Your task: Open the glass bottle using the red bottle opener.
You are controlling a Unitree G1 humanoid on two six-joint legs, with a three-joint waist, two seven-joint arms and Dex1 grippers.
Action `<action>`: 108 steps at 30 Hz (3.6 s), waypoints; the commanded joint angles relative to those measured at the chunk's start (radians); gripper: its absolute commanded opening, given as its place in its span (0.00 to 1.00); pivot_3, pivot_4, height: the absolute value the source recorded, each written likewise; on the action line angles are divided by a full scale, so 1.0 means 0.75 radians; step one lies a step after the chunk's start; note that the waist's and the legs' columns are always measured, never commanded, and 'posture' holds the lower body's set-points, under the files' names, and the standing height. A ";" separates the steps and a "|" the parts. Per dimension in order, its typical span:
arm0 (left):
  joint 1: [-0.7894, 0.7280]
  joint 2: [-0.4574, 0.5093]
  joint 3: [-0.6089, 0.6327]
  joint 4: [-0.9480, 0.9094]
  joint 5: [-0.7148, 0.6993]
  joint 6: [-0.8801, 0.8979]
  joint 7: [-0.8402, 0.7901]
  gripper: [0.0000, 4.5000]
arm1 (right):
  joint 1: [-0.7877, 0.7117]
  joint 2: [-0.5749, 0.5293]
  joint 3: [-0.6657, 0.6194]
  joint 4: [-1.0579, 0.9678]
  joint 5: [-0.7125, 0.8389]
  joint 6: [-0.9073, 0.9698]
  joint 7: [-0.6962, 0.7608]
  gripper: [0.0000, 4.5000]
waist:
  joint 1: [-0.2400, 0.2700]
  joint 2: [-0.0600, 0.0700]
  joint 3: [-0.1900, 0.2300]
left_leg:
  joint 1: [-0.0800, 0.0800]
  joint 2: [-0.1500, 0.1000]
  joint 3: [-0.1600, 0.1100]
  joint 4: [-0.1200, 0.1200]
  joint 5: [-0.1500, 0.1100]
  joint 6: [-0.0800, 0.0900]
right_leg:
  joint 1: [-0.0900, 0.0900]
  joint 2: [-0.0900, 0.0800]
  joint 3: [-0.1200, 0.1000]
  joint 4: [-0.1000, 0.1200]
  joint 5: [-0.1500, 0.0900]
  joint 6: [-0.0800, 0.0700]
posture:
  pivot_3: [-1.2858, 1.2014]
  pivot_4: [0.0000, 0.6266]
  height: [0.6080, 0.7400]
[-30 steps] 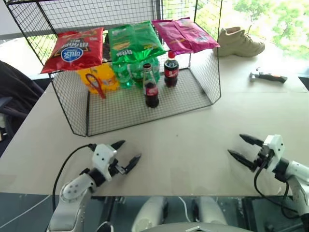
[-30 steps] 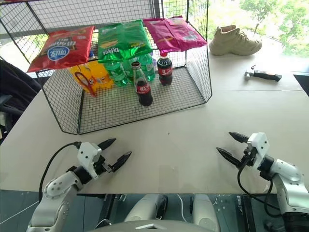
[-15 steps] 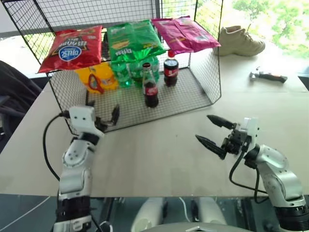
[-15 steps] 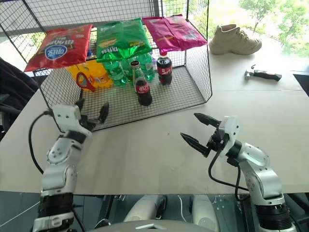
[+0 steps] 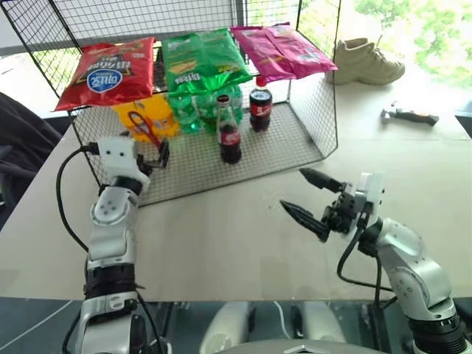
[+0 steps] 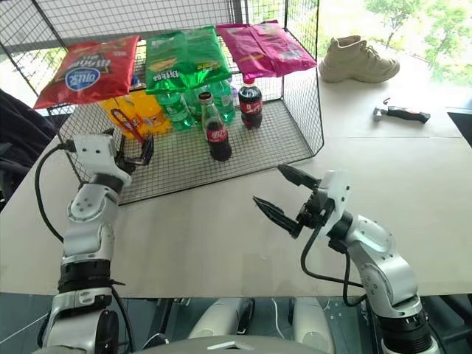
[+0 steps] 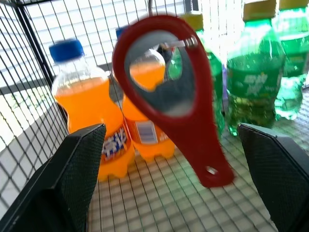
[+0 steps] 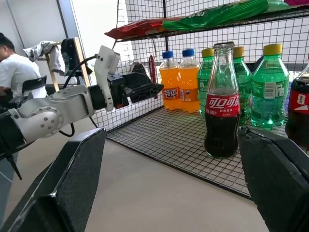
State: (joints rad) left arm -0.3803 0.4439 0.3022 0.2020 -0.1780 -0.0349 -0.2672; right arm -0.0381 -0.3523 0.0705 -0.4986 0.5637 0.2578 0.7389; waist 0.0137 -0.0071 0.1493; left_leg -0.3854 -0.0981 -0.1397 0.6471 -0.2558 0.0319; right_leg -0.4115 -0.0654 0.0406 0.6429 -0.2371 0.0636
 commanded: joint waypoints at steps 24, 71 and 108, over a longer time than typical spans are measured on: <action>-0.055 0.014 0.016 0.038 -0.044 -0.158 -0.073 0.01 | 0.032 0.007 0.013 -0.045 -0.029 -0.065 -0.022 1.00 | -0.003 -0.001 0.000 | 0.000 0.000 0.000 0.000 0.000 0.000 | 0.000 0.000 0.001 0.001 0.000 0.000 | 0.52 0.24 0.94; -0.118 -0.150 0.344 -0.215 -1.254 0.641 -0.180 0.01 | -0.014 0.018 0.019 0.024 -0.068 -0.091 0.001 1.00 | 0.000 -0.007 0.000 | 0.001 0.000 0.001 0.005 0.001 -0.001 | 0.000 0.001 0.001 0.007 0.000 0.000 | 0.52 0.24 0.94; -0.056 -0.201 0.296 -0.200 -1.157 0.674 -0.207 0.53 | 0.017 0.006 0.027 0.013 -0.091 -0.112 -0.010 1.00 | 0.003 -0.008 -0.001 | 0.005 0.000 -0.002 0.005 0.005 -0.008 | 0.000 0.001 0.000 0.017 0.000 -0.001 | 0.52 0.24 0.94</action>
State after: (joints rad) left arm -0.4292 0.3007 0.5434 0.0647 -1.0541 0.4658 -0.4268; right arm -0.0263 -0.3457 0.0993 -0.4527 0.4902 0.1909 0.7333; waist 0.0162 -0.0133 0.1489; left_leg -0.3819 -0.0984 -0.1411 0.6511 -0.2518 0.0260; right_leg -0.4112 -0.0645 0.0406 0.6556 -0.2372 0.0627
